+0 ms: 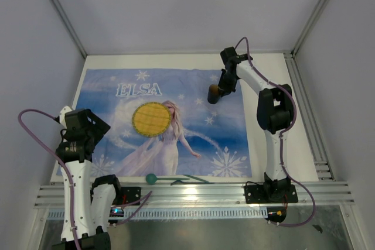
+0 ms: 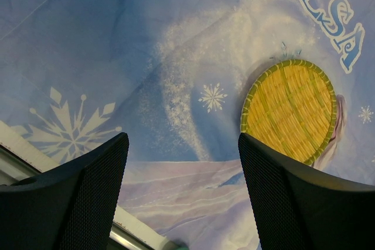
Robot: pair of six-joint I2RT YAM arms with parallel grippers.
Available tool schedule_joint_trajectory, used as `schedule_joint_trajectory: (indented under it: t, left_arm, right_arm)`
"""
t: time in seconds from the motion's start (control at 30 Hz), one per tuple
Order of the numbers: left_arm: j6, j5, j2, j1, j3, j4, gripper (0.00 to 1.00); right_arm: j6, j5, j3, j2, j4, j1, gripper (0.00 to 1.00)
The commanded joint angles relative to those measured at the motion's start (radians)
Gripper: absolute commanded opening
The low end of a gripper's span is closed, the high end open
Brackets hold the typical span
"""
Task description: Set the dinner table for one person
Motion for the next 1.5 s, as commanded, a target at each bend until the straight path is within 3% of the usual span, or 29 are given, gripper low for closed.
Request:
schedule_joint_trajectory:
  t: [0.0,0.8,0.87,0.9,0.93,1.03,1.47]
  left_arm:
    - [-0.015,-0.02,-0.008,-0.003,0.015,0.003,0.79]
    - [-0.015,-0.012,-0.01,-0.003,0.014,0.004,0.79]
    - [-0.015,-0.012,-0.011,-0.006,0.012,0.005,0.79]
    - [-0.015,-0.012,-0.011,-0.007,0.012,0.006,0.79]
    - [-0.015,-0.012,-0.01,-0.009,0.012,0.006,0.79]
    - [-0.015,-0.012,-0.01,-0.012,0.012,0.009,0.79]
    - [-0.01,0.008,-0.01,-0.012,0.006,0.021,0.79]
  right_arm:
    - [-0.021,0.063,0.012,-0.031,-0.03,-0.017,0.03]
    - [-0.027,0.043,-0.049,-0.057,0.008,-0.027,0.03]
    - [-0.035,0.037,-0.049,-0.057,0.008,-0.027,0.12]
    - [-0.037,0.032,-0.052,-0.056,0.01,-0.027,0.22]
    - [-0.038,0.034,-0.054,-0.056,0.008,-0.027,0.4]
    - [-0.038,0.046,-0.055,-0.056,0.005,-0.027,0.5]
    - [-0.05,0.04,-0.121,-0.066,0.034,-0.027,0.51]
